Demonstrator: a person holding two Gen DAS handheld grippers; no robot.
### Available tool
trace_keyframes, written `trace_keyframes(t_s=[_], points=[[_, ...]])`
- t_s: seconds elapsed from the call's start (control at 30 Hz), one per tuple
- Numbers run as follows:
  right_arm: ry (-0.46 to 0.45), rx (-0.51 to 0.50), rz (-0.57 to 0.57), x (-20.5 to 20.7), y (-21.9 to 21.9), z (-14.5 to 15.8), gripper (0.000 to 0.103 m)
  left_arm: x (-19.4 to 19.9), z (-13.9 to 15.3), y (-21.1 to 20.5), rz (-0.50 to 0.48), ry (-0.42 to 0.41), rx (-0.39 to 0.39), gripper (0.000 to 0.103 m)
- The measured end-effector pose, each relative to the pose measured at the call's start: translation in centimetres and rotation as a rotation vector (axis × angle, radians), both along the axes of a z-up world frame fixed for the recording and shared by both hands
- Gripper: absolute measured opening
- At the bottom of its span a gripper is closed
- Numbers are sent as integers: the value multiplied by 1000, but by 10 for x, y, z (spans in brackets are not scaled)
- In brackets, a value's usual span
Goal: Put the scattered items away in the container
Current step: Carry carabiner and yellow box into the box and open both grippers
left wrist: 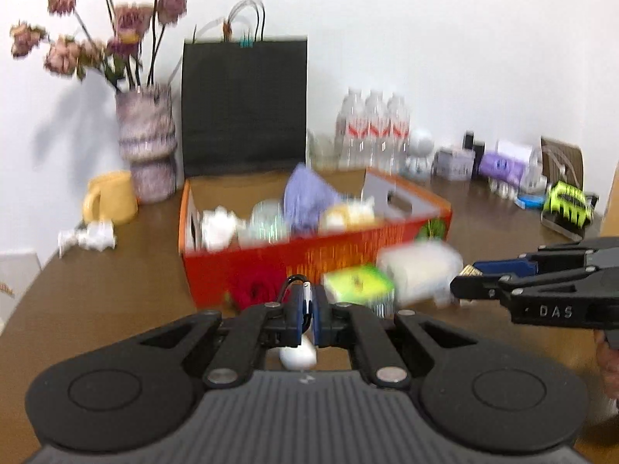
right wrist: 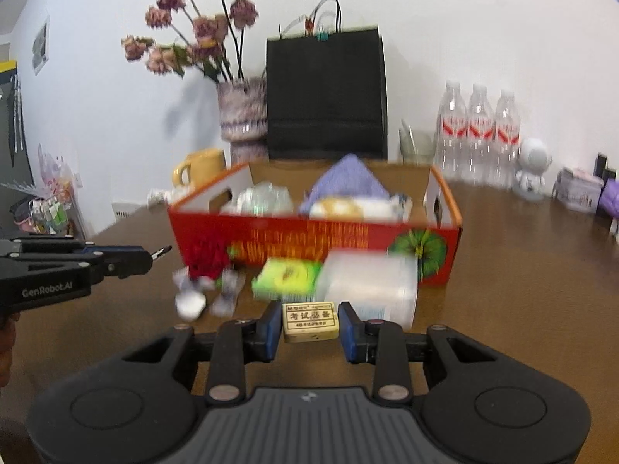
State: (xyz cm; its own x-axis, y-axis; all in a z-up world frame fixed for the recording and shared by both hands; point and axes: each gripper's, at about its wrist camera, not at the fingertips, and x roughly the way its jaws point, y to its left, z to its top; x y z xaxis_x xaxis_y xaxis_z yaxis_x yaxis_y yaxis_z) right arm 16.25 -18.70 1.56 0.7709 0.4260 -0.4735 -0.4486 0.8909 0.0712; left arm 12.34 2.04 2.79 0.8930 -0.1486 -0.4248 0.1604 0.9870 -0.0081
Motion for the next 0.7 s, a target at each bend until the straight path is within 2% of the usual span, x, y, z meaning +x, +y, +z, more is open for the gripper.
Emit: trace_keyframes(t_s=[0.13, 0.27, 0.43, 0.6, 0.67, 0.7], points=[[-54, 16, -14, 27, 2, 23, 30, 27, 24, -1, 9, -67, -24, 5], [-81, 10, -38, 71, 11, 37, 30, 72, 34, 1, 27, -89, -68, 5], [-59, 9, -74, 131, 19, 35, 30, 133, 24, 5, 70, -50, -117, 5], [10, -1, -87, 171, 24, 15, 30, 171, 4, 10, 104, 17, -128, 6], [38, -23, -83, 180, 28, 9, 31, 178, -4, 11, 124, 38, -122, 8], [47, -31, -84, 183, 30, 8, 42, 180, -7, 12, 137, 50, -122, 25]])
